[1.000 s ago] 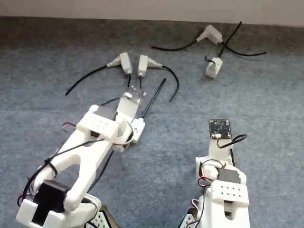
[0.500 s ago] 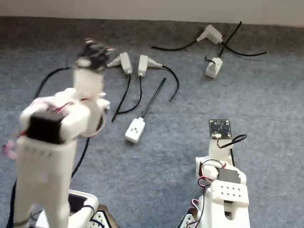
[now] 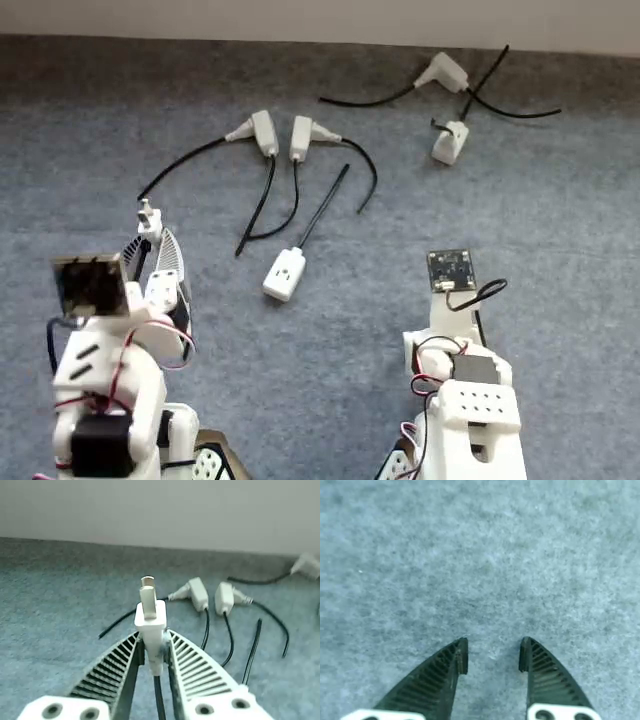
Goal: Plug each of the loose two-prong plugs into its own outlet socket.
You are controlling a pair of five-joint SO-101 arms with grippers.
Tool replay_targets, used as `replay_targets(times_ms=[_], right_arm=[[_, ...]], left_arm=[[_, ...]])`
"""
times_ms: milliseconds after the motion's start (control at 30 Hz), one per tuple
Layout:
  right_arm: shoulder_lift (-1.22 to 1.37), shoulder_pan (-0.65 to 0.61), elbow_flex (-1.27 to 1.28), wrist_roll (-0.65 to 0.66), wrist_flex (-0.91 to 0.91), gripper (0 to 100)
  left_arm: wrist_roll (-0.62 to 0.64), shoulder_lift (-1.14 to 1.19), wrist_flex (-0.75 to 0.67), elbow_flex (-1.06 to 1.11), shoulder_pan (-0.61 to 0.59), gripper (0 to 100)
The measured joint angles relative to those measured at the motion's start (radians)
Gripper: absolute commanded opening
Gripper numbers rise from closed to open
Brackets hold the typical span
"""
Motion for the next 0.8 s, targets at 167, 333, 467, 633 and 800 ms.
replay_targets(times_ms=[167,333,467,633,800], right_arm=[[0.006,-0.092,-0.124,0.0,0.098,16.8],[0.009,-0.282,-0.321,0.0,0.218,17.0],[0.103,-0.471,-0.428,0.0,0.23,17.0],[0.376,-0.608,-0.548,0.0,0.16,17.0],[0.646,-0.703,-0.713,0.0,0.1,17.0]], left_arm=[[0.163,0.017,-0.13,0.109,-0.02,1],[0.258,-0.034,-0.301,0.295,-0.031,1],[0.272,-0.032,-0.5,0.43,-0.087,1],[0.273,-0.035,-0.557,0.434,-0.19,1],[0.345,-0.035,-0.562,0.434,-0.256,1]])
